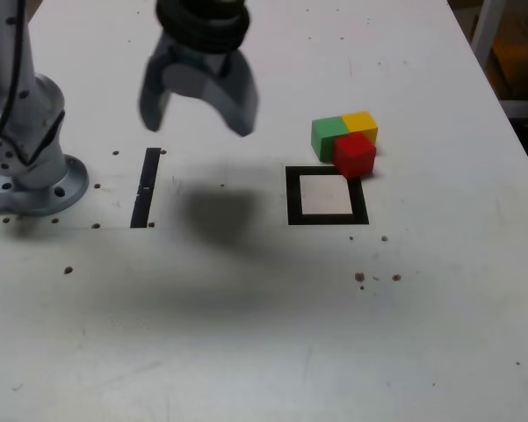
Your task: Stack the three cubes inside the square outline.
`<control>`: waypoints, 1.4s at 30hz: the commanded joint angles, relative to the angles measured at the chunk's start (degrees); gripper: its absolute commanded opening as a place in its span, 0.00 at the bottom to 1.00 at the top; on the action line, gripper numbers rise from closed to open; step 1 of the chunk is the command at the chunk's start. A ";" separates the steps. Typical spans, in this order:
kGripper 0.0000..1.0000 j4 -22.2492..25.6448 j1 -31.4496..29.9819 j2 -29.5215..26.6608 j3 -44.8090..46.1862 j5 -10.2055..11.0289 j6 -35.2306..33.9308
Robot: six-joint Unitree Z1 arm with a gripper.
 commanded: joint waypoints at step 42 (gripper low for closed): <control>1.00 8.95 3.53 28.04 -38.36 -9.92 -28.47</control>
